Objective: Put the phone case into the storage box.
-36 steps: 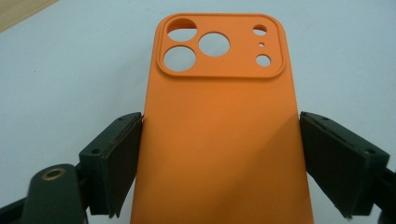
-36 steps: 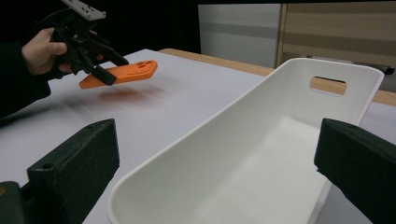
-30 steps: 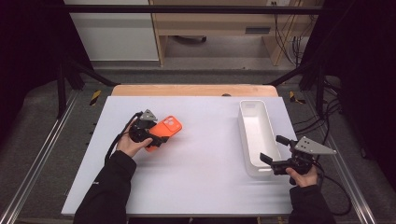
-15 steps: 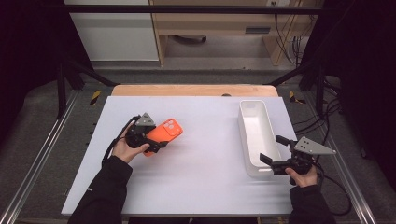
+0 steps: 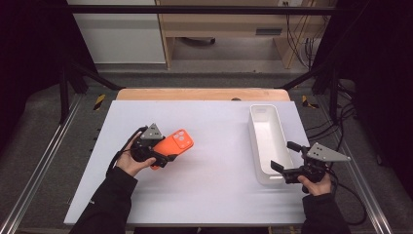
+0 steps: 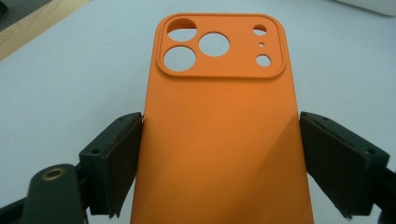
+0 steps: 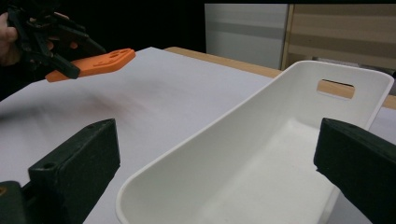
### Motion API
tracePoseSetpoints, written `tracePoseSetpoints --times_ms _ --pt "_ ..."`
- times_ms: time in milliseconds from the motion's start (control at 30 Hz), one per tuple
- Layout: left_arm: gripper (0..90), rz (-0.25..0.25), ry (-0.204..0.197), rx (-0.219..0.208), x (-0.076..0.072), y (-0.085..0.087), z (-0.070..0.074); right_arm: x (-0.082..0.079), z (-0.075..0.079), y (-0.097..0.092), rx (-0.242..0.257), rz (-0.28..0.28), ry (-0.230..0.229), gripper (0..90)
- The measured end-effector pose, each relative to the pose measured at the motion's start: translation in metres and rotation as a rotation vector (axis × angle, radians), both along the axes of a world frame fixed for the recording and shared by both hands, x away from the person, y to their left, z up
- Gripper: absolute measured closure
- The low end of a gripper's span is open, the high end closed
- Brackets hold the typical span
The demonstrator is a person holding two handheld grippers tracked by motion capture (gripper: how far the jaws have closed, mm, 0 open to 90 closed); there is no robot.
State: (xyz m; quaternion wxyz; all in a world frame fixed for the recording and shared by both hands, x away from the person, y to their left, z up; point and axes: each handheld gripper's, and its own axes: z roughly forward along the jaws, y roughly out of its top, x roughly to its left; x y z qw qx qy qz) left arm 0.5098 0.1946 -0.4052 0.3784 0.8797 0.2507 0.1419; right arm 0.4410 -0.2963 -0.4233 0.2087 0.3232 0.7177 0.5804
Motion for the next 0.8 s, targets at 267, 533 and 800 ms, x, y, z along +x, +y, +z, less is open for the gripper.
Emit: tracePoseSetpoints --times_ms 267,533,800 --pt "15.7 -0.040 -0.004 -0.005 -0.009 -0.009 0.003 -0.001 0.002 0.003 -0.007 0.014 -0.004 0.8" --pt "15.7 -0.060 0.003 -0.003 -0.015 -0.015 0.000 -0.003 0.006 0.006 -0.012 0.028 -0.014 0.8" --pt "15.7 -0.094 0.000 0.002 -0.020 -0.023 0.003 -0.005 0.011 0.014 -0.026 0.062 -0.030 0.8"
